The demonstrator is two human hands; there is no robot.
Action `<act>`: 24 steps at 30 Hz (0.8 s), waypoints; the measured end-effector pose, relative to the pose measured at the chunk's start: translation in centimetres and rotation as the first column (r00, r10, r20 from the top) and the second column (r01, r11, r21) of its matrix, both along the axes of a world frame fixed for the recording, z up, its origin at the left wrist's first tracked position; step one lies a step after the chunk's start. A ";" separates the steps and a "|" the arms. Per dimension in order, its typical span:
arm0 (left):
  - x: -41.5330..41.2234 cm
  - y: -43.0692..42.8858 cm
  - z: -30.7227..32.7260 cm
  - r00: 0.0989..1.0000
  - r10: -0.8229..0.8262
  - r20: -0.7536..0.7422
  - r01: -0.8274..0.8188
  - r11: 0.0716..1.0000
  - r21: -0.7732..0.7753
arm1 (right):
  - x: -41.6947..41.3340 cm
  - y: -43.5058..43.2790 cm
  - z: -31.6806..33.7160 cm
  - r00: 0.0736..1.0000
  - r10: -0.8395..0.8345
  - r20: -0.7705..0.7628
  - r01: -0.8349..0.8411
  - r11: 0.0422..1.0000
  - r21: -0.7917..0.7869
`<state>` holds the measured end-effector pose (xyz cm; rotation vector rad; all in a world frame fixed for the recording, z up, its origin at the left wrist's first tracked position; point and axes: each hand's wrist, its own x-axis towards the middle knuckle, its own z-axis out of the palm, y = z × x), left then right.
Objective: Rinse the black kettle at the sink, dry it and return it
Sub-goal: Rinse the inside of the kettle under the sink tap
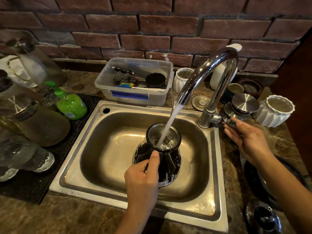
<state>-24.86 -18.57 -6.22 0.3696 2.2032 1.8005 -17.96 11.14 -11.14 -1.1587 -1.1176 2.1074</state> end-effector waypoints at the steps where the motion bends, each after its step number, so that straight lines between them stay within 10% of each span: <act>1: 0.0 0.0 0.0 1.000 -0.002 0.007 0.002 1.000 -0.002 | 0.0 0.0 0.0 1.000 -0.001 0.001 0.001 1.000 0.000; 15: 0.2 0.2 -0.2 1.000 -0.003 0.016 0.004 1.000 -0.009 | 0.0 -0.3 0.1 1.000 -0.002 0.000 0.002 1.000 0.008; 24: 0.2 0.2 -1.3 1.000 0.014 0.006 -0.014 1.000 -0.011 | -0.9 -1.1 -1.4 0.986 -0.054 0.156 0.008 0.959 0.283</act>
